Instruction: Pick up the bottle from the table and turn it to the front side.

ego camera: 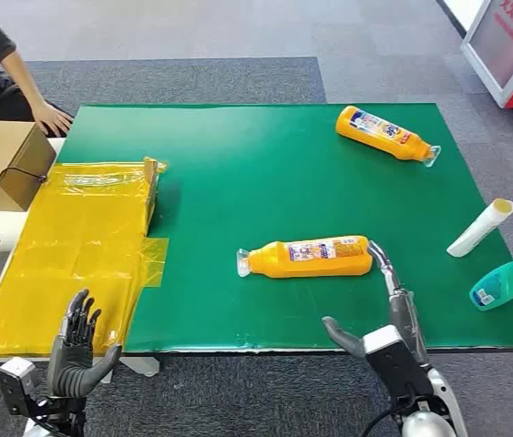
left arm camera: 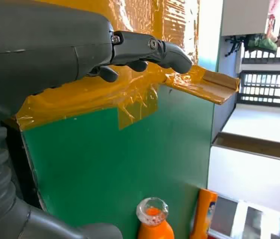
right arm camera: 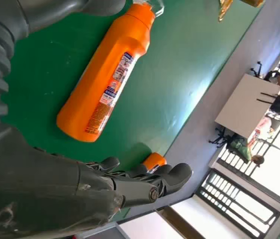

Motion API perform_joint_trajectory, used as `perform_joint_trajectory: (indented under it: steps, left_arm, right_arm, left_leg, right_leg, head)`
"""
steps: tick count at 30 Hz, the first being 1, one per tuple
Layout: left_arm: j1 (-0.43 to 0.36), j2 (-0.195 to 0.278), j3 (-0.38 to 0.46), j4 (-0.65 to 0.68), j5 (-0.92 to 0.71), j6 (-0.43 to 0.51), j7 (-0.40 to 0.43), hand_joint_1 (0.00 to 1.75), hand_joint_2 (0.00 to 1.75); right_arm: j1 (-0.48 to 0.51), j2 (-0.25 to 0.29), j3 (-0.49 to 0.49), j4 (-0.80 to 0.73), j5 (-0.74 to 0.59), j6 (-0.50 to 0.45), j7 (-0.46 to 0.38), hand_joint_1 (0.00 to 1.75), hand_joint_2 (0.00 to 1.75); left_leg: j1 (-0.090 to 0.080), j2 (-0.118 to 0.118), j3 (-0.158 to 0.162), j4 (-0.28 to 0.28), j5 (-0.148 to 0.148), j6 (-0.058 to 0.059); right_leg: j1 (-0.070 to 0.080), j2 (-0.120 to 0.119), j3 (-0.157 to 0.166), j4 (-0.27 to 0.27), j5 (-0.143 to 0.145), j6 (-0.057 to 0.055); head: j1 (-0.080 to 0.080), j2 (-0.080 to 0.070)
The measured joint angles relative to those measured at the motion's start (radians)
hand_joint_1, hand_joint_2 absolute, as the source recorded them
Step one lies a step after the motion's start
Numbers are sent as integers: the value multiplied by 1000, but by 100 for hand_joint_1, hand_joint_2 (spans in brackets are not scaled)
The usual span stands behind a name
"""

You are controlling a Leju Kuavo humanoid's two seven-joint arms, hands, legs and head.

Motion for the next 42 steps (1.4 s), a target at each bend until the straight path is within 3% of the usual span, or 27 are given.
perform_joint_trajectory:
  steps: [10,33,38,42]
  left_arm:
    - [-2,-10,-43,-28,-93,100,7,0,175]
    - [-2,-11,-59,-28,-75,90,-3,0,175]
    - [-8,-10,-61,-26,-79,83,-1,0,175]
    - [-30,0,-74,1,-79,90,-12,0,175]
  right_arm:
    - [1,4,0,0,35,-12,6,0,175]
    - [0,12,0,13,63,-35,7,0,175]
    - [-23,6,14,26,226,-81,73,0,175]
    - [-96,-34,32,70,319,-67,168,0,175]
  left_leg:
    - [0,0,0,0,0,0]
    - [0,0,0,0,0,0]
    - [0,0,0,0,0,0]
    - [0,0,0,0,1,1]
  right_leg:
    - [0,0,0,0,0,0]
    - [0,0,0,0,0,0]
    - [0,0,0,0,0,0]
    - [0,0,0,0,2,0]
  head:
    - [0,0]
    - [0,0]
    - [0,0]
    - [0,0]
